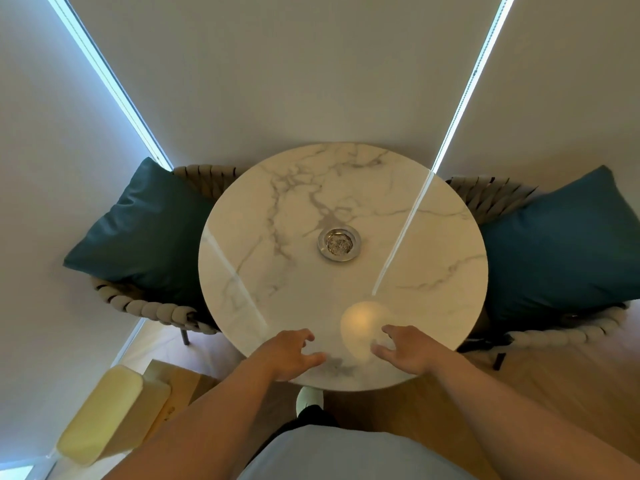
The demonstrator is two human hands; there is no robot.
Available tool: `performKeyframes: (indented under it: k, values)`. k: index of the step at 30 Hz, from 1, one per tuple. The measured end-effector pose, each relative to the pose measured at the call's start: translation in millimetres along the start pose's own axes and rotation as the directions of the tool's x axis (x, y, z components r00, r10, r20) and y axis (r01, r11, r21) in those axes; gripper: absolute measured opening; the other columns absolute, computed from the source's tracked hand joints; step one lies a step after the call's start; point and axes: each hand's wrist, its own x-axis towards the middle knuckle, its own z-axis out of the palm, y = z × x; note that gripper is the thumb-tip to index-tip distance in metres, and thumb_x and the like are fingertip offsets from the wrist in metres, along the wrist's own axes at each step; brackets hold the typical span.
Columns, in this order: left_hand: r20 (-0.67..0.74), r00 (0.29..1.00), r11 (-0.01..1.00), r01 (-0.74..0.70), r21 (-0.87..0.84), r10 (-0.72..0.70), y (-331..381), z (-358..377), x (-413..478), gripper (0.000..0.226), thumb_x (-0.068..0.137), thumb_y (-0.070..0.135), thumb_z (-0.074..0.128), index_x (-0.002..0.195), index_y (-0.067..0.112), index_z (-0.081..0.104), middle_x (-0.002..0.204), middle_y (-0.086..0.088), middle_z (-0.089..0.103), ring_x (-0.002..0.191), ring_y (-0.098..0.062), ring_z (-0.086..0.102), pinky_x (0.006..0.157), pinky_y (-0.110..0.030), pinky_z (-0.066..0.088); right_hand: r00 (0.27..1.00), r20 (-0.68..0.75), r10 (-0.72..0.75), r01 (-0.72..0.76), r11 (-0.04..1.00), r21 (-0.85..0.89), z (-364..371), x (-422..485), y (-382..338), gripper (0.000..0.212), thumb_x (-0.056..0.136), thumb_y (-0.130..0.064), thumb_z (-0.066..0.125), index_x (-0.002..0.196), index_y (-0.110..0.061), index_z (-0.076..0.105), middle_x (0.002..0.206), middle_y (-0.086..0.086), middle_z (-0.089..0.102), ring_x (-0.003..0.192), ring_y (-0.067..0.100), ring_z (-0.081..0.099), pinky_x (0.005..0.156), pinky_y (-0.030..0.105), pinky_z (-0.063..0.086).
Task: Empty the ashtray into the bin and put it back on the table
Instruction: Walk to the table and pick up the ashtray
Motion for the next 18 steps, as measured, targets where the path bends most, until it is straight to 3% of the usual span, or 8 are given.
performKeyframes:
  k: [10,18]
  values:
    - [-0.010,0.998,0.996,-0.065,0.065,0.066,-18,-74,70,0.070,0.085,0.066,0.055,0.141,0.025,0.044,0.138,0.000,0.055,0.120,-0.019,0.055,0.096,-0.032,0.044,0.993,-0.101,0.057,-0.052,0.997,0.051,-40,67,-32,0.072,0.094,-0.059,0.048,0.143,-0.007,0.041,0.142,0.014,0.053,0.127,0.029,0.051,0.102,0.039,0.043]
    - [-0.015,0.998,0.998,-0.053,0.045,0.054,-9,-99,117,0.072,0.083,0.063,0.060,0.142,0.025,0.041,0.139,-0.002,0.054,0.122,-0.020,0.055,0.099,-0.035,0.044,0.987,-0.127,0.096,-0.084,0.992,0.094,-66,106,-31,0.072,0.091,-0.055,0.054,0.144,-0.007,0.041,0.145,0.012,0.051,0.132,0.029,0.047,0.105,0.037,0.040]
